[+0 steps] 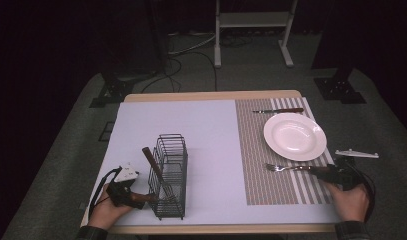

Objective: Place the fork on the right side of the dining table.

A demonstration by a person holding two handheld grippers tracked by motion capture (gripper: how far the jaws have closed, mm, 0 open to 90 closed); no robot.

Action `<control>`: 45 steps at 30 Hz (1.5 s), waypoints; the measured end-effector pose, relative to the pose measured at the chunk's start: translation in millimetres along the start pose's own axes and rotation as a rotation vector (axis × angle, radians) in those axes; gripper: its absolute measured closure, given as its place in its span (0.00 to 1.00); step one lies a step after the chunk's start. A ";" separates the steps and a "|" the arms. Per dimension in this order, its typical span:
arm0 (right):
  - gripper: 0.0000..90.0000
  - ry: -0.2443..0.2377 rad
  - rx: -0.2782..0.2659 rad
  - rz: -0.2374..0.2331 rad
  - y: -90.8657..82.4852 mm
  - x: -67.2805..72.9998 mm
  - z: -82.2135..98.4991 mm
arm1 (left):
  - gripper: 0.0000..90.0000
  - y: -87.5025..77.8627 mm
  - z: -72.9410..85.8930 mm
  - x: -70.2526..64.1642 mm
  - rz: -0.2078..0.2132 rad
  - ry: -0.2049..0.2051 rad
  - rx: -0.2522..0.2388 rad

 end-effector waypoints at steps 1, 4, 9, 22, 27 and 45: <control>0.31 0.001 0.003 0.002 -0.1 -0.2 0.3 | 0.00 0.0 0.0 0.0 0.000 0.000 0.000; 0.31 0.001 -0.001 0.009 -0.3 -1.2 0.0 | 0.00 0.0 0.0 0.0 0.000 0.000 0.000; 0.31 0.003 -0.024 0.008 -4.5 -1.6 -3.2 | 0.00 0.0 0.0 0.0 0.000 0.001 0.000; 0.31 -0.082 -0.105 -0.051 -16.5 36.1 -19.7 | 0.00 0.0 0.1 0.1 0.001 0.000 0.002; 0.31 -0.113 -0.112 -0.077 -17.7 49.8 -21.5 | 0.00 0.0 0.1 0.2 0.001 0.000 0.002; 0.21 -0.158 -0.111 -0.158 -10.6 82.9 -23.3 | 0.00 0.0 0.0 0.1 0.001 -0.001 0.001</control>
Point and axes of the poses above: each handheld gripper's, and its own axes: y roughly forward along the jaws, z roughly out of its underside, x roughly to its left, the point moved 8 cm from there along y, roughly forward along the jaws, and after that the axes turned 11 degrees about -x, right-handed, at the moved point
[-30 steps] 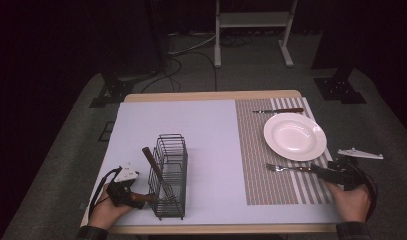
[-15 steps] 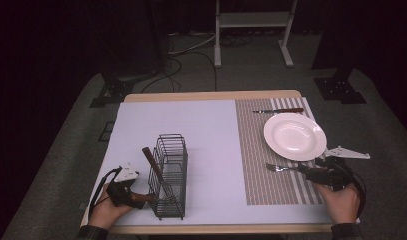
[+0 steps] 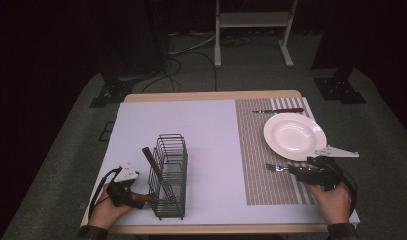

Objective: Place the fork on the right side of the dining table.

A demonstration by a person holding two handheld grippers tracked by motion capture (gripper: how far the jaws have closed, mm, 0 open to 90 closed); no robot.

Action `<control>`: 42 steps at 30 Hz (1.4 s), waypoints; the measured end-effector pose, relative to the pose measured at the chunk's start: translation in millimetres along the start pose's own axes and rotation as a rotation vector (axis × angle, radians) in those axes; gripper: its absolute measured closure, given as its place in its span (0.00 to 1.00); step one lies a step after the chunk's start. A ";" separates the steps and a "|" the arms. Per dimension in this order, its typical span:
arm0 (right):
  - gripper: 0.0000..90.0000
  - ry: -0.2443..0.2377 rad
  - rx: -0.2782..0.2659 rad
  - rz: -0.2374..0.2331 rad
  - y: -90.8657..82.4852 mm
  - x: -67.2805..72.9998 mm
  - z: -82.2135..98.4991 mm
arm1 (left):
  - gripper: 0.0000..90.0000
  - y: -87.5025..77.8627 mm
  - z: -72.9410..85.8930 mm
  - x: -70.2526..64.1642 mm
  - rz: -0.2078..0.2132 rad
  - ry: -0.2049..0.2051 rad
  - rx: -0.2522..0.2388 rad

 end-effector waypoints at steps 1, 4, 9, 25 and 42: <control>0.20 0.001 -0.002 -0.009 0.5 1.7 -0.5 | 0.00 0.0 0.0 0.0 0.000 0.000 0.000; 0.17 -0.004 0.003 -0.023 2.6 6.7 -1.8 | 0.00 0.0 0.0 0.1 0.000 0.000 0.000; 0.15 -0.038 0.006 -0.066 8.9 20.2 -3.9 | 0.00 0.0 0.0 0.1 0.000 0.000 0.000; 0.05 -0.118 0.027 -0.177 29.6 63.7 -8.8 | 0.00 0.0 0.0 0.1 0.000 0.000 0.000; 0.00 -0.236 0.070 -0.279 61.2 124.0 -5.0 | 0.00 0.0 0.0 0.1 0.000 0.000 0.000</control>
Point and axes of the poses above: each handheld gripper's, and its own axes: y roughly forward along the jaws, z roughly out of its underside, x roughly to its left, the point moved 8 cm from there along y, roughly forward along the jaws, and after that the axes turned 11 degrees about -x, right-handed, at the moved point
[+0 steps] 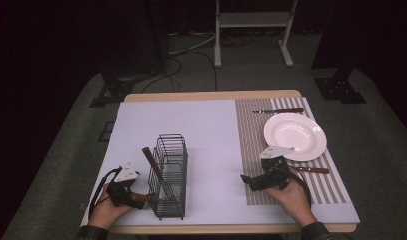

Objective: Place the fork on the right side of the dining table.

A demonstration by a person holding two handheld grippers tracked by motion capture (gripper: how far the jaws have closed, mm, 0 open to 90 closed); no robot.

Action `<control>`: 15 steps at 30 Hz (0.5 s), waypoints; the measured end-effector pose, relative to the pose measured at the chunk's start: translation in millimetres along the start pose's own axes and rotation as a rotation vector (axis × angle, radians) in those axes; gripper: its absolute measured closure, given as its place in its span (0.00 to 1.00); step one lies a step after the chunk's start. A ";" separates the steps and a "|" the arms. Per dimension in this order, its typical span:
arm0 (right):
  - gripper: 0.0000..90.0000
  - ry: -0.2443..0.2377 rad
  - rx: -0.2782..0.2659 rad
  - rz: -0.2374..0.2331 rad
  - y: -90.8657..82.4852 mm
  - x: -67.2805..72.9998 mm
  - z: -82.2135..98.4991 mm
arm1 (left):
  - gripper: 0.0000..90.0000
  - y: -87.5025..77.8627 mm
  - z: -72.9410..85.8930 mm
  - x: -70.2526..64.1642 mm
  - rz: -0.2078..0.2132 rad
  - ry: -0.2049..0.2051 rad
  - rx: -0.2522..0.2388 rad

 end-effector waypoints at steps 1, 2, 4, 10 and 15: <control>0.00 -0.006 -0.001 -0.005 2.6 3.4 -0.7 | 0.00 0.0 0.0 0.0 0.000 0.000 0.000; 0.00 -0.015 0.003 -0.010 4.7 6.6 -1.1 | 0.00 0.0 0.0 0.0 0.000 0.000 0.000; 0.00 -0.029 0.003 -0.024 9.4 12.7 -2.3 | 0.00 0.0 0.0 0.0 0.000 0.000 0.000; 0.00 -0.061 0.022 -0.058 25.8 28.9 -2.6 | 0.00 0.0 0.0 0.0 0.000 0.000 0.000; 0.00 -0.092 0.038 -0.083 41.7 44.5 -1.6 | 0.00 0.0 0.0 0.0 0.000 0.000 0.000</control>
Point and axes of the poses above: each handheld gripper's, and its own axes: y roughly forward along the jaws, z roughly out of its underside, x roughly to its left, the point moved 8 cm from there along y, roughly forward along the jaws, and after that the axes turned 11 degrees about -x, right-handed, at the moved point
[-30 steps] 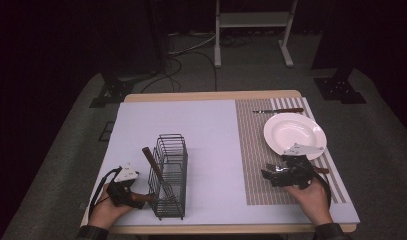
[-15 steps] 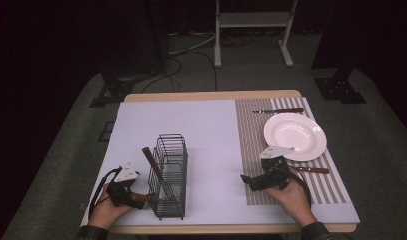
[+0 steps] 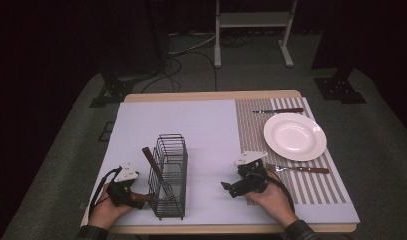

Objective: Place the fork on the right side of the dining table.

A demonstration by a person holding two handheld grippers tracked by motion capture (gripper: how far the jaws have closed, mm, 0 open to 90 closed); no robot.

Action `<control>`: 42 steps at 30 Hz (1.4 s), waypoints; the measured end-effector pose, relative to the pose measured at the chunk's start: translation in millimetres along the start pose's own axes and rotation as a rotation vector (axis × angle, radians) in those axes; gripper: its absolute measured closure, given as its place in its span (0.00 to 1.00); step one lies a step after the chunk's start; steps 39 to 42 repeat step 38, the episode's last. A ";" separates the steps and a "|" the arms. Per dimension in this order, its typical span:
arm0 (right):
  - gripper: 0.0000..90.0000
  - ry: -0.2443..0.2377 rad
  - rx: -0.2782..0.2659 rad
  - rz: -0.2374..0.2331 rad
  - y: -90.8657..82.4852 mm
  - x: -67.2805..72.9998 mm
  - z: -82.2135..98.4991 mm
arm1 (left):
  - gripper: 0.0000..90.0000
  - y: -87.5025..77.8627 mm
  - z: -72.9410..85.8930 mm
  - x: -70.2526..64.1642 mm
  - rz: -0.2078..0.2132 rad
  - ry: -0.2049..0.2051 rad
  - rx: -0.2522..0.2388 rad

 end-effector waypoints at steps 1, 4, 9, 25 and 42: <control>0.00 -0.007 0.005 -0.005 3.2 2.8 -0.1 | 0.00 0.0 0.0 0.0 0.000 0.000 0.000; 0.00 -0.016 0.026 -0.023 12.3 10.6 0.1 | 0.00 0.0 0.0 0.0 0.000 0.000 0.000; 0.00 -0.033 0.031 -0.040 24.3 19.7 -0.6 | 0.00 0.0 0.0 0.0 0.000 0.000 0.000; 0.00 -0.069 0.041 -0.066 45.4 32.7 7.0 | 0.00 0.0 0.0 0.0 0.001 0.000 0.000; 0.00 -0.066 0.043 -0.065 45.5 32.7 7.3 | 0.00 0.0 0.0 -0.1 0.000 -0.001 -0.001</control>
Point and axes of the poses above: each handheld gripper's, and its own axes: y roughly forward along the jaws, z roughly out of its underside, x roughly to its left, the point moved 8 cm from there along y, roughly forward along the jaws, and after that the axes turned 11 degrees about -x, right-handed, at the moved point
